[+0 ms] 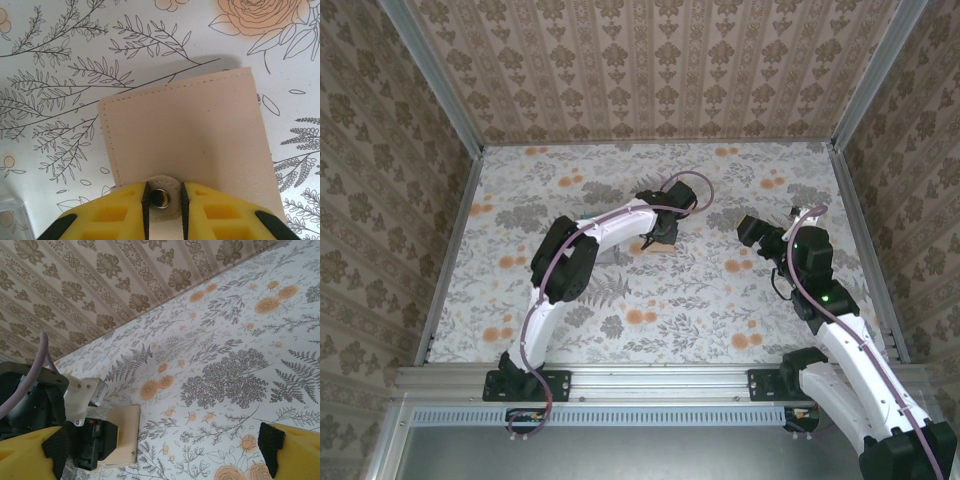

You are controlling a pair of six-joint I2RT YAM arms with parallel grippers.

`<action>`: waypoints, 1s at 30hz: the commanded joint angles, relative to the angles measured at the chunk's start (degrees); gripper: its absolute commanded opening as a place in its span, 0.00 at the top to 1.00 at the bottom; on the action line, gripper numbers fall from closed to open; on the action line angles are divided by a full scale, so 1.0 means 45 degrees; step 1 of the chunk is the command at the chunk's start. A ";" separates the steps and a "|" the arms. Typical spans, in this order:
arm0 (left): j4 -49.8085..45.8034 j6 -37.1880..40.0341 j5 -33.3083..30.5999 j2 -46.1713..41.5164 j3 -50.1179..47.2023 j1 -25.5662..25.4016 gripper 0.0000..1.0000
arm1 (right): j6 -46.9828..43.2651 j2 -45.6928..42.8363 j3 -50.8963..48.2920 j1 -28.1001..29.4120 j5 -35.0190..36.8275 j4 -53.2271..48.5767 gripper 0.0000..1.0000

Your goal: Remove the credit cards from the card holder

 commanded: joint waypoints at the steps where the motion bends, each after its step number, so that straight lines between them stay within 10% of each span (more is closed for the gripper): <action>1: -0.0802 0.0142 0.0036 0.0507 0.0066 0.0069 0.82 | 0.0120 -0.0049 -0.0117 0.0094 0.0175 -0.0140 0.00; 5: -0.0513 0.0161 0.0350 0.0162 -0.0049 0.0060 1.00 | 0.0110 -0.0007 -0.0090 0.0097 0.0025 -0.0132 0.00; 20: 0.1663 -0.1587 0.1446 -0.4103 -0.4057 -0.1218 1.00 | -0.0046 0.1770 0.0411 0.1196 -0.2164 -0.0463 0.00; 30: 0.4231 -0.2431 0.1688 -0.8046 -0.8808 -0.2275 1.00 | -0.0621 0.1196 0.0328 0.3844 -0.0631 -0.2414 0.00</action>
